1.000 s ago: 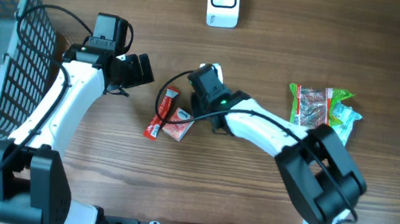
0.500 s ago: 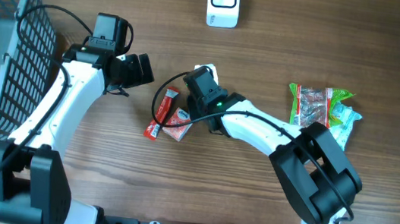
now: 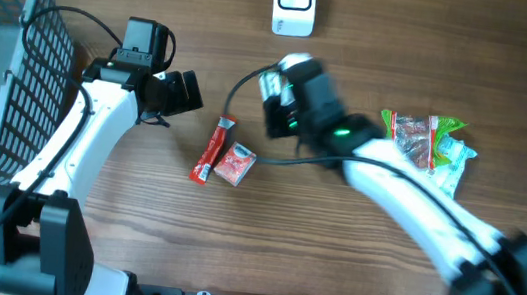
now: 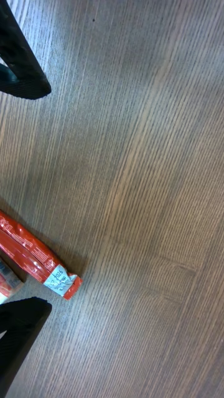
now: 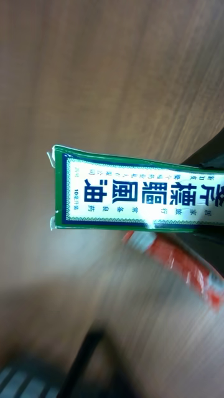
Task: Scan the item barcode
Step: 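Lift the green-white box up to the white scanner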
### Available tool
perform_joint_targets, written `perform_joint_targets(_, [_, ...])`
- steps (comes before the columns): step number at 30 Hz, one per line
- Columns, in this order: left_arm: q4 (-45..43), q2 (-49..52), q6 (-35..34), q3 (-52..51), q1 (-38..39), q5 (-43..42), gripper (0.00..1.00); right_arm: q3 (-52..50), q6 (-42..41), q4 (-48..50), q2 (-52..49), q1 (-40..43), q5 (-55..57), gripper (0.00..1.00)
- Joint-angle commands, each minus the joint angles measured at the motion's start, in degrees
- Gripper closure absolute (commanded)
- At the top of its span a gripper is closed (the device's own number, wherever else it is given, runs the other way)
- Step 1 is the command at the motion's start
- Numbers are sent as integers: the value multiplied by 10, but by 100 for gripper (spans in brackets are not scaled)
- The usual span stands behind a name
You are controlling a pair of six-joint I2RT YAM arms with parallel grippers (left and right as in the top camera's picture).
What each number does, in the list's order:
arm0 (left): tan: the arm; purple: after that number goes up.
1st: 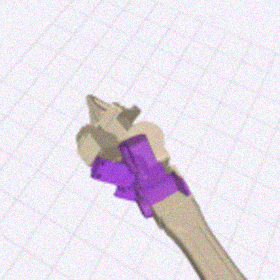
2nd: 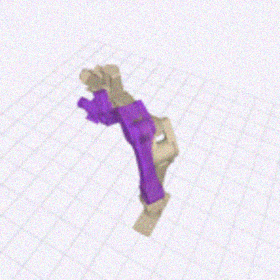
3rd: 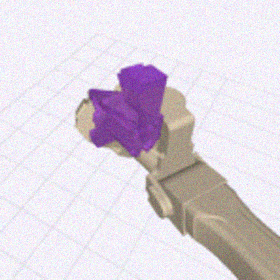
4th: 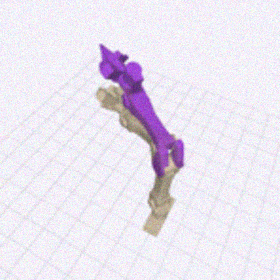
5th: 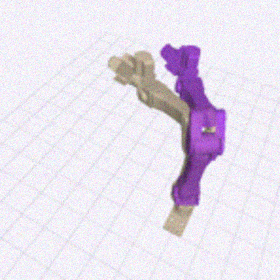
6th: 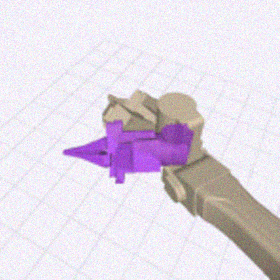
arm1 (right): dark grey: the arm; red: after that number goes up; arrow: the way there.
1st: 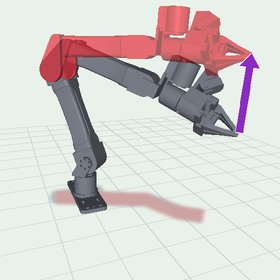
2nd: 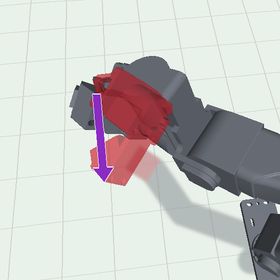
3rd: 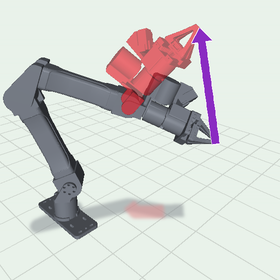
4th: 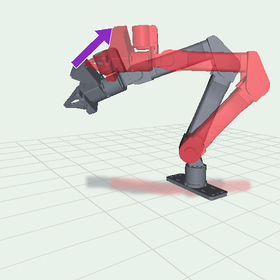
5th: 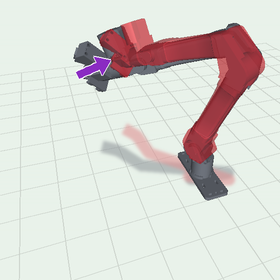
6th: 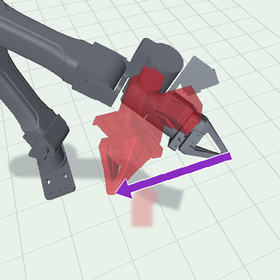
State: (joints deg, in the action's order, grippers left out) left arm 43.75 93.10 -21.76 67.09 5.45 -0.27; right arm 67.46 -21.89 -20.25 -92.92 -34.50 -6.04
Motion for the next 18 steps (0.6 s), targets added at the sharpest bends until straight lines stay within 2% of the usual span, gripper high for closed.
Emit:
perform_joint_targets(1, [0, 4, 3, 2, -1, 3, 0, 53, -23, -37, 28, 60, -144, 88])
perform_joint_targets(6, [0, 4, 3, 2, -1, 3, 0, 218, -23, -184, -17, 109, -186, 85])
perform_joint_targets(10, [0, 4, 3, 2, -1, 3, 0, 338, -30, -219, -90, 134, -304, 84])
perform_joint_targets(12, [0, 4, 3, 2, -1, 3, 0, 380, -48, -203, -137, 145, -351, 85])
perform_joint_targets(18, [0, 4, 3, 2, -1, 3, 0, 385, -119, -8, -251, 164, -378, 84])
